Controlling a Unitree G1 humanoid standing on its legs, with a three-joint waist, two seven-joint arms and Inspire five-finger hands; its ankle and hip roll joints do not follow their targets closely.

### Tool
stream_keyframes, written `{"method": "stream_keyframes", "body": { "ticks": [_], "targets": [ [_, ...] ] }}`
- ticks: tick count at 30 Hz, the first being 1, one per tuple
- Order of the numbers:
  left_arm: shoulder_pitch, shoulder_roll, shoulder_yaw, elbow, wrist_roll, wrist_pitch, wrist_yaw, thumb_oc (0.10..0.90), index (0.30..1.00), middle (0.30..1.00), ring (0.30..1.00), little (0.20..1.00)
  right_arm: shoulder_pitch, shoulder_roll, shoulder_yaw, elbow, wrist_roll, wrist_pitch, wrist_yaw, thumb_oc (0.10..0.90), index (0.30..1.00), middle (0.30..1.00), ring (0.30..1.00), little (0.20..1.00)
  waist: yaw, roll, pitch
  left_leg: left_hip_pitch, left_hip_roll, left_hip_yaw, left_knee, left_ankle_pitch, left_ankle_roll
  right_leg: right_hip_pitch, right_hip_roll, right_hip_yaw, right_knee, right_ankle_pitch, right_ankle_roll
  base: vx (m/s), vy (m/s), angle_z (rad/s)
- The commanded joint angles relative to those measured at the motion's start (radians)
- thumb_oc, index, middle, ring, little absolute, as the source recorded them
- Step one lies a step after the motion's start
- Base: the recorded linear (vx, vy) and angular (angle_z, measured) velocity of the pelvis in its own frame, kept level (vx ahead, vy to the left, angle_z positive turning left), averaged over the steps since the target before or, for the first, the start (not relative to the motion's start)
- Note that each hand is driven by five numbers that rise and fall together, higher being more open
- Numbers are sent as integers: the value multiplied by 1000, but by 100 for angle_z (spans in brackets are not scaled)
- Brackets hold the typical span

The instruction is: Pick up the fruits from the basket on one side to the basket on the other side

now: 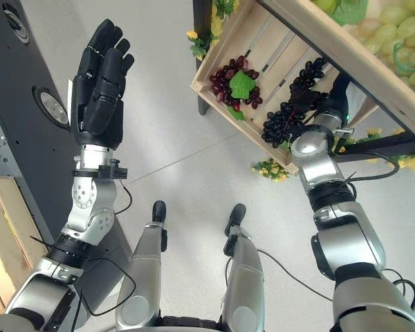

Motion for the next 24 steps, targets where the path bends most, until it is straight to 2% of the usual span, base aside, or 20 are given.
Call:
{"method": "stream_keyframes", "body": {
  "ticks": [1,2,3,7,8,9,11,12,16,18,19,24],
  "targets": [
    [-45,33,32,-198,28,-91,-20,800,900,900,900,900,-65,-105,-66,-157,41,-123,-38,800,900,900,900,900,12,-30,-12,53,-89,73,-156,66,89,129,28,11,-54,-32,12,9,106,-2],
    [-34,27,38,-203,39,-92,-16,800,900,900,900,900,-38,-89,-82,-214,59,-157,-1,800,900,900,900,900,11,-34,-12,75,-93,76,-170,67,92,148,26,13,-69,-27,16,10,96,-2],
    [-31,27,39,-204,40,-93,-16,800,900,900,900,900,-32,-88,-84,-221,61,-162,1,800,900,900,900,900,11,-34,-12,79,-93,76,-173,67,92,153,25,13,-73,-26,17,15,111,1],
    [-4,13,55,-211,76,-111,-6,800,900,900,900,900,67,-21,-135,-374,113,-280,130,800,900,900,900,900,7,-45,-12,139,-107,83,-197,56,103,211,9,25,-117,-10,33,19,153,5],
    [5,9,60,-213,73,-114,-6,800,900,900,900,900,111,5,-153,-425,110,-313,172,800,900,900,900,900,6,-47,-12,160,-115,85,-201,51,107,236,0,35,-133,-2,40,40,240,5],
    [18,0,72,-214,66,-119,-17,800,900,900,900,900,165,34,-172,-482,155,-382,243,800,900,900,900,900,6,-54,-14,184,-127,79,-194,35,112,269,-15,52,-153,11,44,61,262,4],
    [35,-1,77,-214,72,-120,-19,800,900,900,900,900,211,65,-192,-522,202,-414,306,800,900,900,900,900,6,-59,-26,198,-135,78,-185,20,115,291,-26,60,-167,21,48,94,214,7],
    [57,-10,85,-202,80,-119,-29,800,900,900,900,900,266,105,-207,-553,262,-450,389,800,900,900,900,900,5,-64,-52,218,-142,78,-176,2,117,318,-44,69,-184,38,52,113,185,10],
    [106,-11,102,-213,102,-110,-42,800,900,900,900,900,369,176,-223,-632,335,-455,551,800,900,900,900,900,6,-72,-96,258,-156,80,-178,-24,124,358,-76,77,-214,70,62,137,205,6],
    [153,-9,114,-233,115,-102,-56,800,900,900,900,900,448,221,-217,-683,419,-453,700,800,900,900,900,900,12,-77,-129,298,-165,79,-206,-29,131,386,-91,74,-225,87,68,156,202,-2],
    [186,-6,124,-234,119,-96,-67,800,900,900,900,900,517,249,-213,-716,493,-439,823,800,900,900,900,900,10,-81,-155,334,-169,82,-233,-29,138,388,-93,83,-208,102,74,150,141,-3],
    [245,1,136,-242,142,-84,-90,800,900,900,900,900,624,279,-182,-740,610,-423,1007,800,900,900,900,900,8,-87,-203,394,-169,91,-285,-28,148,414,-71,84,-213,95,78,92,3,-12]
  ]
}}
